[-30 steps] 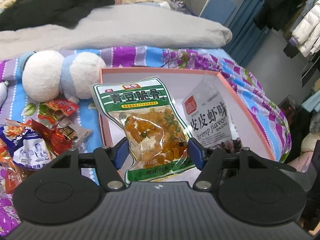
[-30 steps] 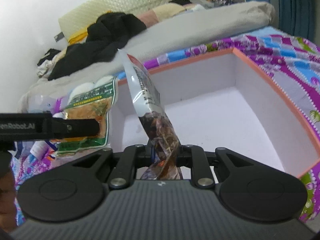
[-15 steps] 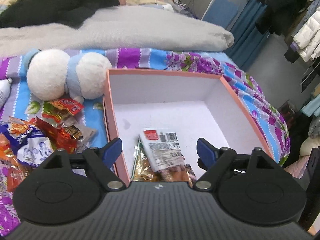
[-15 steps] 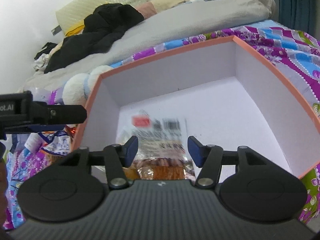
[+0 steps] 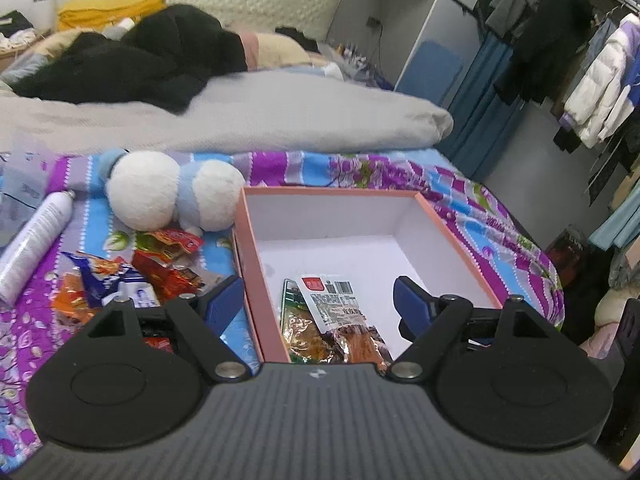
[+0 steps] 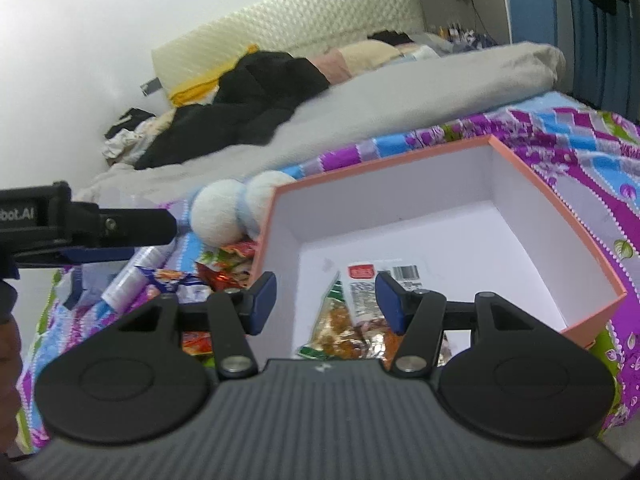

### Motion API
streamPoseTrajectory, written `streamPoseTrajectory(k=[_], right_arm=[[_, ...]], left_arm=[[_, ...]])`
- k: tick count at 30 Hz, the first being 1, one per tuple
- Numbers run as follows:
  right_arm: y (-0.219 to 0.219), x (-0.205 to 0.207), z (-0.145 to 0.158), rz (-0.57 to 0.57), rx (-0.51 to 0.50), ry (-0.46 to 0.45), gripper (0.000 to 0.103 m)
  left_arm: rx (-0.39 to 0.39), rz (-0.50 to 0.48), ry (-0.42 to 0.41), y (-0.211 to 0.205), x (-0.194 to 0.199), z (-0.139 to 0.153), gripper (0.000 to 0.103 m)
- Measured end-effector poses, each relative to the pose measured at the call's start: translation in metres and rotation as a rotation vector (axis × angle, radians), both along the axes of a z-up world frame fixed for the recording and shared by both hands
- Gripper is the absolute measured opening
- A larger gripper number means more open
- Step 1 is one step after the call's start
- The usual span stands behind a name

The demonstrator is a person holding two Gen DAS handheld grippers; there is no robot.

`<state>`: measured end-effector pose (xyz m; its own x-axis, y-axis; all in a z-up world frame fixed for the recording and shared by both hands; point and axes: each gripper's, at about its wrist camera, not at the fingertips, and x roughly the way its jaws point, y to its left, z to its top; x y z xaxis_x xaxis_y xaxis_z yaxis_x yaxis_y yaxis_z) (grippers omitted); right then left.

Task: Organize snacks
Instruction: 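Open both tools to drop the two bags into the pink box, then withdraw both tools from the box back toward the snack pile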

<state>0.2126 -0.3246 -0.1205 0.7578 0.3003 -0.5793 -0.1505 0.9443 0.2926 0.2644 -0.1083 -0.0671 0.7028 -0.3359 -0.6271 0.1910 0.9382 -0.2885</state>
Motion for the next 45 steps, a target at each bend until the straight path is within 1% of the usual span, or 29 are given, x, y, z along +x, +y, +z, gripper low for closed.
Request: streamPoseTrajectory(k=[4,11,20,33,37,45], right_arm=[[0.009,-0.018,0.013,0.011,-0.002,-0.033,0.058],[0.025,-0.045,0.027,0.038,0.003,-0.075,0.058],[0.039,-0.074,0.035,0.070,0.008,-0.104,0.058],[0.055,-0.115,0.029,0.108,0.015,-0.094,0.058],[0.062,-0.128,0.025,0.125,0.016,-0.093,0.058],[0.078,-0.150,0.008,0.161,0.011,-0.059,0.058]], left_arm=[[-0.006,0.016,-0.030,0.014,-0.025,0.012,0.085],[-0.009,0.054,-0.069,0.040,-0.069,0.028,0.085],[0.001,0.098,-0.098,0.061,-0.109,0.036,0.085],[0.025,0.130,-0.093,0.075,-0.161,0.022,0.085],[0.018,0.148,-0.073,0.081,-0.174,0.013,0.085],[0.019,0.188,-0.045,0.098,-0.192,-0.004,0.085]])
